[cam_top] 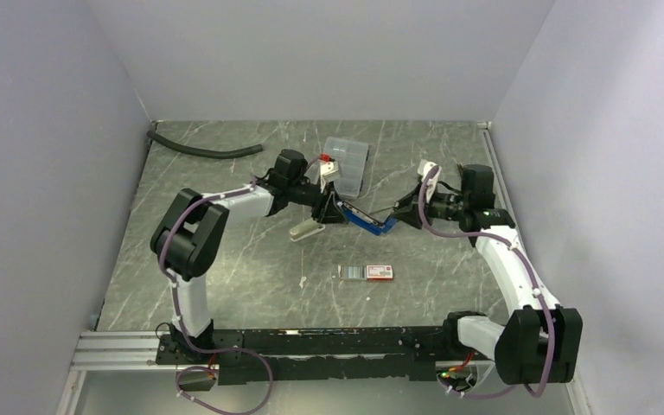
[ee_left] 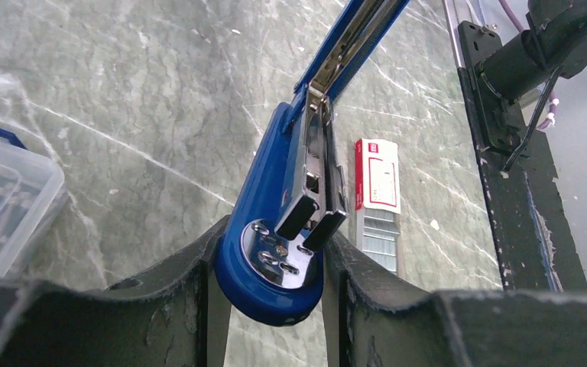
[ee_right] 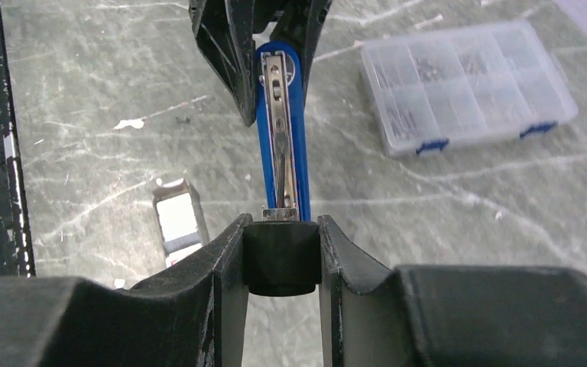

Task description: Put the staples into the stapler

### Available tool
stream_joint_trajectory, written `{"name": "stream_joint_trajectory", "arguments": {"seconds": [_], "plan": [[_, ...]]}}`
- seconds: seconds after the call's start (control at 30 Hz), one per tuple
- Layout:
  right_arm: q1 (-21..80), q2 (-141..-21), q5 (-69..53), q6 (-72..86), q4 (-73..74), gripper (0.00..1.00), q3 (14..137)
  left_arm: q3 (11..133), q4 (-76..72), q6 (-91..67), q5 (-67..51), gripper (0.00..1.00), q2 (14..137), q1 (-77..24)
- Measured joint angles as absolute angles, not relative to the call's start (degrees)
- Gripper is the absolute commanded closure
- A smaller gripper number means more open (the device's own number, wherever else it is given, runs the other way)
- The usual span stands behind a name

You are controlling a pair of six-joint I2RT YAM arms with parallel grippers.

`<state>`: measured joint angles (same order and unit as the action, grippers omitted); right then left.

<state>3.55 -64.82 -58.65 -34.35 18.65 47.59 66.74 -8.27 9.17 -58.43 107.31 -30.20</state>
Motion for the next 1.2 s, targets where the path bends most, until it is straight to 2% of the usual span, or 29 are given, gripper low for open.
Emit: {"name": "stream_joint_trajectory", "arguments": {"seconds": [0.3,0.43,0.57,0.8,1.2], "plan": [[-16.7,-63.6,-71.2,-43.7,29.2,1.0,43.6,68.2,-18.7,-2.2,-62.4,0.97,116.1,-30.5],[-21.4,-64.3,-73.5,-51.4,36.1,0.98,43.7,70.2,-20.3,-4.8,-63.4,0.97,117.6,-30.8],[-24.0,-66.3,-73.1,-58.2,41.9,0.98,43.8,72.5,-17.8,-3.9,-62.9,0.96,119.4,-32.0],[-25.1,-66.6,-68.3,-65.5,47.6,1.0,43.8,77.1,-8.0,3.2,-57.7,0.83,121.4,-35.6],[-25.4,-68.2,-64.6,-73.6,52.6,1.0,45.3,81.3,2.6,11.6,-50.7,0.73,121.7,-38.4]]}}
